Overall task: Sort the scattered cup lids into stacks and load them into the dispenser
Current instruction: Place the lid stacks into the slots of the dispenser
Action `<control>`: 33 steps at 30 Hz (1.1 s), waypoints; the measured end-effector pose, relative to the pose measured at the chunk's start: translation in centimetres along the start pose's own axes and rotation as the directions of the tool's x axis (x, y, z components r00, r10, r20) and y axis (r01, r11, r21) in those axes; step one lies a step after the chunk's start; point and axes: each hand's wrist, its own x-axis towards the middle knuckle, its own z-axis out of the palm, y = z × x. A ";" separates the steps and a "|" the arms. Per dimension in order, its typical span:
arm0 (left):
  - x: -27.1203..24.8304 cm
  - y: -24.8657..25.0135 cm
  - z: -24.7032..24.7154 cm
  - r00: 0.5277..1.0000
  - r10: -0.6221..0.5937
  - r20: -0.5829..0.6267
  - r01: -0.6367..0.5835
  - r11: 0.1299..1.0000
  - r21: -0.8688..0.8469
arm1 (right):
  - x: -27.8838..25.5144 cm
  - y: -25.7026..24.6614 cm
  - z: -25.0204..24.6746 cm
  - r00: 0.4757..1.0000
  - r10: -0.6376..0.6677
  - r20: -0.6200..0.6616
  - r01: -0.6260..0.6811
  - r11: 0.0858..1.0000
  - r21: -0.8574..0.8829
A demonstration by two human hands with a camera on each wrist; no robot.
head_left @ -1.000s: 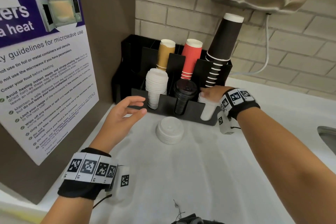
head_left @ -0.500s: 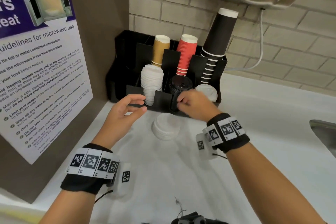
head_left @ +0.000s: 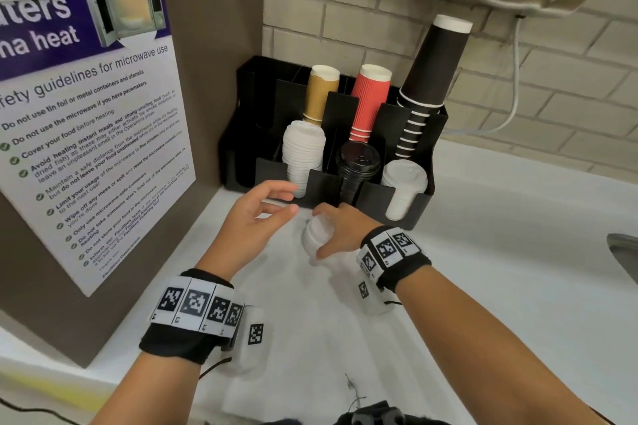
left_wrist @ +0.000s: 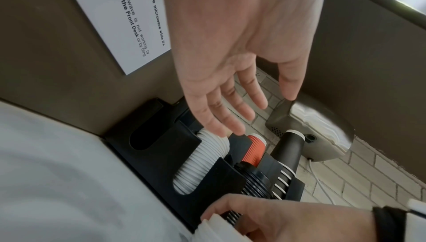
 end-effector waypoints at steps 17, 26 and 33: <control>0.3 1.6 3.7 0.974 0.049 0.223 -0.002 0.979 -0.204 | -8.8 -0.4 -2.2 0.914 -0.128 -0.386 0.405 0.370 0.836; 0.7 1.5 4.3 0.969 0.089 0.230 -0.029 0.967 -0.252 | -8.7 -0.6 -2.4 0.889 -0.090 -0.450 0.446 0.394 0.803; 1.1 0.9 1.8 0.996 0.070 0.060 -0.061 0.987 -0.147 | -8.2 3.6 -8.7 0.787 0.086 -0.611 0.477 0.544 0.690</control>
